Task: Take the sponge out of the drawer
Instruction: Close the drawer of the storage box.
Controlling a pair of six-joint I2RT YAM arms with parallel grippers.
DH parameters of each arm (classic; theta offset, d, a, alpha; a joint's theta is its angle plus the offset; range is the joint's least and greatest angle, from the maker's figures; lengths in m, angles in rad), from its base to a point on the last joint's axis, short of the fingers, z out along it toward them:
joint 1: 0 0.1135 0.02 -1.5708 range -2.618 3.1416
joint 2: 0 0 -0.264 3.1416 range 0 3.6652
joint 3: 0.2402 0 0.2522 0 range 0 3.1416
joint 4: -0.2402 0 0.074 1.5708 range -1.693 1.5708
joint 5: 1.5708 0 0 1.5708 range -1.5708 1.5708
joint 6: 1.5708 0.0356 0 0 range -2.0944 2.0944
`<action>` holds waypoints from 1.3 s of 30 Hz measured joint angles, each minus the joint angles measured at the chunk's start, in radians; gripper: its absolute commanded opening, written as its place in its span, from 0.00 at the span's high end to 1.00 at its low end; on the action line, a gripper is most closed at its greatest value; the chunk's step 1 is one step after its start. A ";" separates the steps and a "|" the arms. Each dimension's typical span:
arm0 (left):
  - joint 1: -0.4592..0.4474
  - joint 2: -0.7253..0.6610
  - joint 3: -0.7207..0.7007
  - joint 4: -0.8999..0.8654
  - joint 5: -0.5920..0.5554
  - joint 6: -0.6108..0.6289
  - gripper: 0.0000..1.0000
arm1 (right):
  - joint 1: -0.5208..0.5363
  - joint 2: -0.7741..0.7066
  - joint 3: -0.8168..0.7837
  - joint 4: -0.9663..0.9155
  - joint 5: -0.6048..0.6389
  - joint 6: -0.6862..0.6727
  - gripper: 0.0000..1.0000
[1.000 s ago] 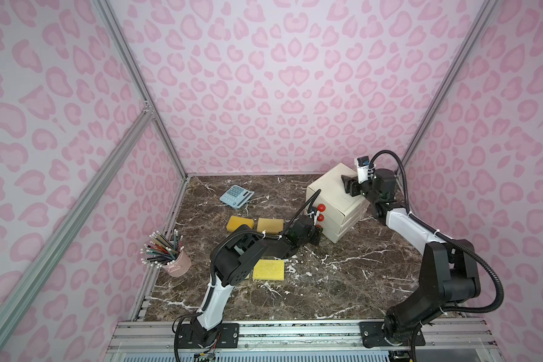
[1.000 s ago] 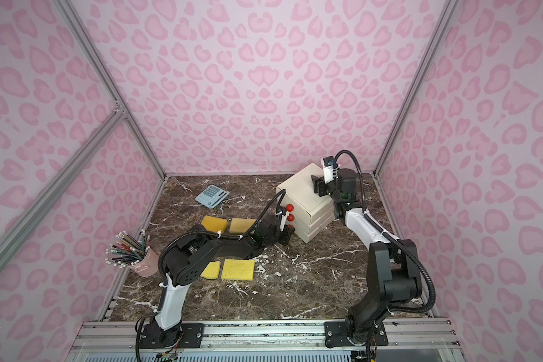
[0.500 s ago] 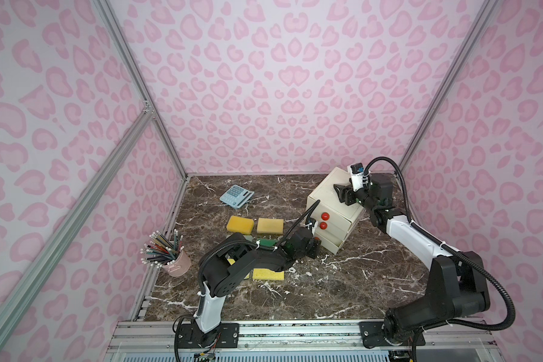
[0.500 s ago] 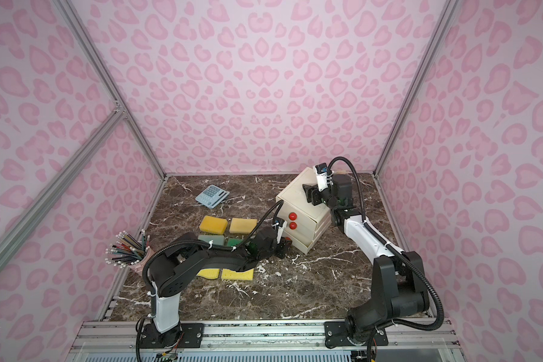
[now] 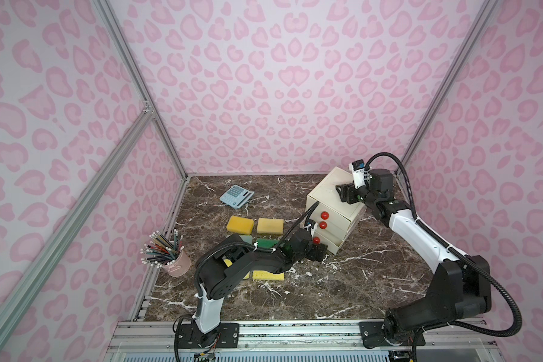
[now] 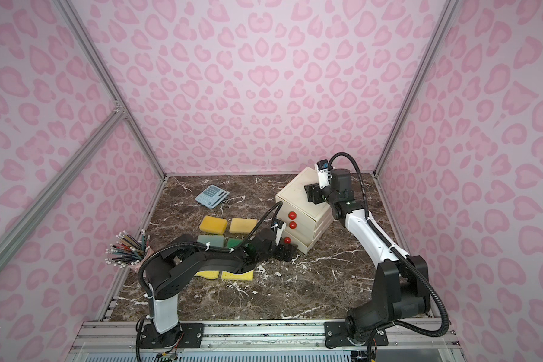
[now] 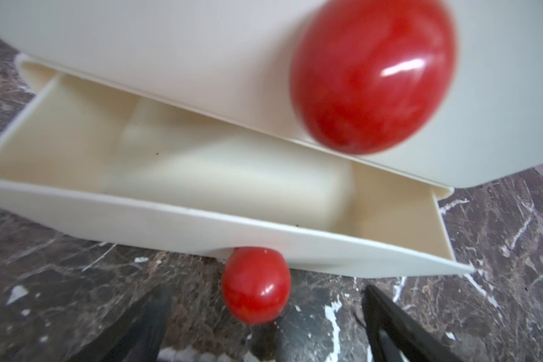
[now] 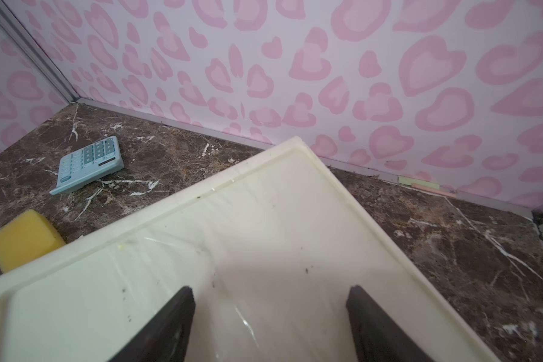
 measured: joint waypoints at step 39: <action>0.021 0.150 0.159 0.036 -0.058 0.025 0.02 | -0.074 0.386 0.465 -0.169 -0.149 -0.102 0.21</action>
